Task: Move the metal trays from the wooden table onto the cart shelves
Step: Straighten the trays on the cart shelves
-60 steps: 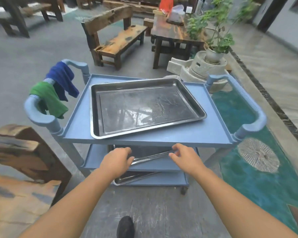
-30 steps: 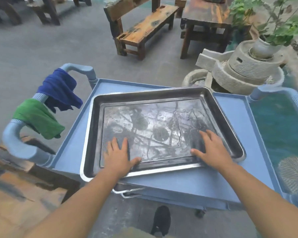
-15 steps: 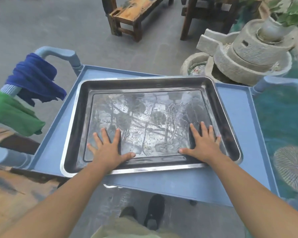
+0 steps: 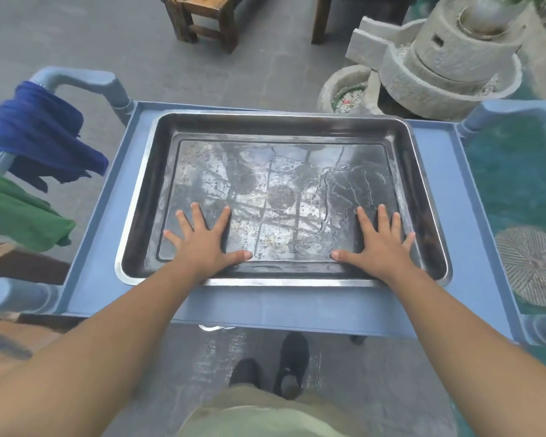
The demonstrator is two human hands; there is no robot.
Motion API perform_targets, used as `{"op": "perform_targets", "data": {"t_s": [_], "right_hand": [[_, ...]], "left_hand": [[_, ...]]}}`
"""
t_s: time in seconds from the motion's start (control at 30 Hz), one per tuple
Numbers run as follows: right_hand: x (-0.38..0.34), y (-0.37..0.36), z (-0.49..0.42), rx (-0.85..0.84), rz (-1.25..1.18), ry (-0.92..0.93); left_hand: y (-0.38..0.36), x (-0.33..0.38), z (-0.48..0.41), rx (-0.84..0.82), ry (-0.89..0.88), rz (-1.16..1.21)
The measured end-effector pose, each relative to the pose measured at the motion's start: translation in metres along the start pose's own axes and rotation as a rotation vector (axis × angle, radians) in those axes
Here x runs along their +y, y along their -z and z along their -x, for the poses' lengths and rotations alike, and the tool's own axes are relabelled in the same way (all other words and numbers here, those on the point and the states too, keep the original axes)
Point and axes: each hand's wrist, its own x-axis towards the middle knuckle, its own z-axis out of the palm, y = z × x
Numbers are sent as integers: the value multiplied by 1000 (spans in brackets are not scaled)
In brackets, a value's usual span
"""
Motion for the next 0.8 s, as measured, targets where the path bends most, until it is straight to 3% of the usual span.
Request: {"op": "perform_targets", "data": {"t_s": [0.8], "right_hand": [[1, -19, 38, -19, -26, -47]], "left_hand": [[-11, -9, 26, 33, -38, -53]]}}
